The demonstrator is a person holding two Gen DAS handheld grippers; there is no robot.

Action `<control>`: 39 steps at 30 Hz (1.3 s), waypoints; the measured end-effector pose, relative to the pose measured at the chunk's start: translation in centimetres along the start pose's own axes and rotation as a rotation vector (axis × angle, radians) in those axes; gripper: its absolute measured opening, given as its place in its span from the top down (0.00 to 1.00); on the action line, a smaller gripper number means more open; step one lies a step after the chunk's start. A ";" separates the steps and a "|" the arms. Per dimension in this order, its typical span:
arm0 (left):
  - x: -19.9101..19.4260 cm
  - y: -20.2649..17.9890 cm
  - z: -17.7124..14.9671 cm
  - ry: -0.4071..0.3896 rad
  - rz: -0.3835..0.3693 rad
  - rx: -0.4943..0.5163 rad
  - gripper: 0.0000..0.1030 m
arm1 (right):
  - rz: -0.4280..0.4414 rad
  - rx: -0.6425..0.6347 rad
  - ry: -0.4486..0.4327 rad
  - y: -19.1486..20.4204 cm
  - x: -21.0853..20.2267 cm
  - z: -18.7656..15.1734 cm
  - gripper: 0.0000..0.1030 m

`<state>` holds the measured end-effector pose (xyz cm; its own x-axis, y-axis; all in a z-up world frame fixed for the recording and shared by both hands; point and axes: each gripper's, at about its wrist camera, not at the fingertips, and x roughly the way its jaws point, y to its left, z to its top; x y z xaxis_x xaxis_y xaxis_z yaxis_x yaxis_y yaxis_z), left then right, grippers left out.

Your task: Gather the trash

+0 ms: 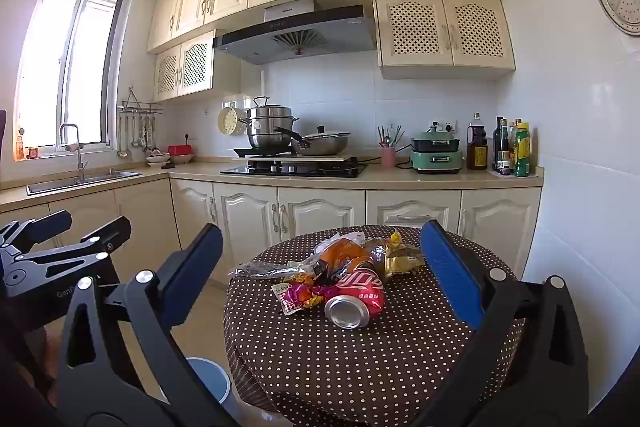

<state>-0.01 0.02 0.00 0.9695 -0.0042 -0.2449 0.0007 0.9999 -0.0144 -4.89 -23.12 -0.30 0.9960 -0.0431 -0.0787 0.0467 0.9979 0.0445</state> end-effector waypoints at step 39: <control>0.1 0.0 -0.4 0.004 0.003 0.008 0.15 | 0.012 0.016 0.010 0.2 1.2 -1.0 0.06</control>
<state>-0.05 0.07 -0.40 0.9685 -0.0009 -0.2491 -0.0005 1.0000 -0.0055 -3.79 -22.94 -1.34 0.9957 -0.0305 -0.0880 0.0360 0.9974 0.0619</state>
